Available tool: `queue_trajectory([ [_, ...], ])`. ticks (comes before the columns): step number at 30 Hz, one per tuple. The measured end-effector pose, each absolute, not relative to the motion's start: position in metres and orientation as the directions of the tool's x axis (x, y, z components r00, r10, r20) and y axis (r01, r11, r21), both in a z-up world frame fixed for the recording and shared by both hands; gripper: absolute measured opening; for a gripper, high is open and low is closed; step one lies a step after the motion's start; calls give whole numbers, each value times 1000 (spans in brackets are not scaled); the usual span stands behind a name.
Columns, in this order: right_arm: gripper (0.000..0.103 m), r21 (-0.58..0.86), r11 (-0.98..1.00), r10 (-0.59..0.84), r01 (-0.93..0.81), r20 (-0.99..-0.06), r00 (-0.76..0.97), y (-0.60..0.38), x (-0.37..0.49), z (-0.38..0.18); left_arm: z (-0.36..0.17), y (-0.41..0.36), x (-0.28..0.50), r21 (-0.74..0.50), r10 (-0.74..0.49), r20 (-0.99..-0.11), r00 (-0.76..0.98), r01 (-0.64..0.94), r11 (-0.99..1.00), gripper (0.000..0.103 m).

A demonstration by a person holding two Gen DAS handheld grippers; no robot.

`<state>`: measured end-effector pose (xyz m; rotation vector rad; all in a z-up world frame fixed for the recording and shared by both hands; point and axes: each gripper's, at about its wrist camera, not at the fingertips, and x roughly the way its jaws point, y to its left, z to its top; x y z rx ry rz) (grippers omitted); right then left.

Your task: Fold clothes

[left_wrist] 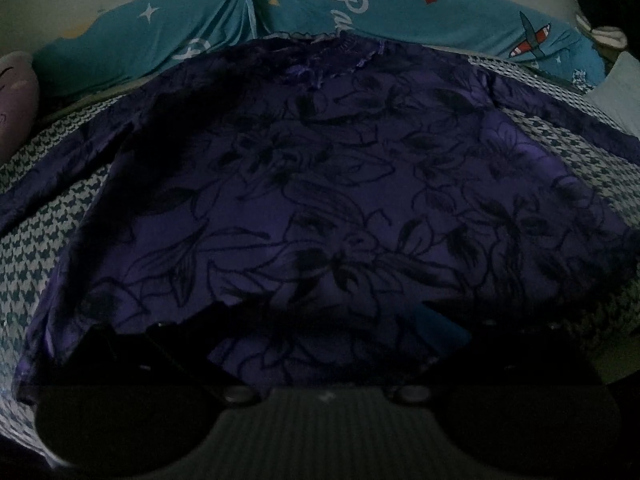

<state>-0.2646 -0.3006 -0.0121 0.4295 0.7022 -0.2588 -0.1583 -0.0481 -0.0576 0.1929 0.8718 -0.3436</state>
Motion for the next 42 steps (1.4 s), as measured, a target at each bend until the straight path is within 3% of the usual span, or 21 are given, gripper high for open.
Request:
queue_trajectory([
  [6,40,326,815,-117,478,-716,688,-319,-258,-23,-58,-49,-159,28,-213,-775,595,368,929,103],
  [12,42,286,829,-143,481,-723,676,-311,-252,-28,-59,-47,-159,21,-219,-774,594,370,929,103],
  [13,40,276,833,-149,479,-722,676,-309,-252,-28,-59,-47,-159,21,-220,-774,594,371,929,103],
  [14,26,267,838,-156,477,-720,676,-307,-252,-28,-59,-47,-159,22,-219,-774,594,371,929,103],
  [17,9,246,850,-172,466,-705,687,-303,-253,-26,-59,-47,-159,24,-217,-774,595,370,929,103],
  [22,4,156,867,-265,473,-660,703,-295,-263,-12,-58,-48,-160,24,-209,-779,591,361,932,103],
  [26,4,87,860,-283,502,-737,613,-295,-255,-27,-57,-49,-162,25,-199,-786,585,352,936,103],
  [30,11,76,852,-324,517,-700,636,-295,-261,-14,-56,-48,-164,22,-188,-797,574,338,941,103],
  [31,16,67,846,-339,530,-699,630,-296,-261,-12,-56,-47,-164,17,-188,-800,570,334,942,103],
  [36,18,99,817,-342,568,-711,615,-304,-267,-10,-54,-49,-161,13,-178,-812,556,322,947,103],
  [38,25,102,821,-334,561,-711,619,-305,-263,-8,-54,-49,-160,11,-175,-816,550,318,948,103],
  [42,29,88,840,-329,535,-702,632,-304,-256,-1,-53,-49,-158,2,-172,-825,538,306,952,103],
])
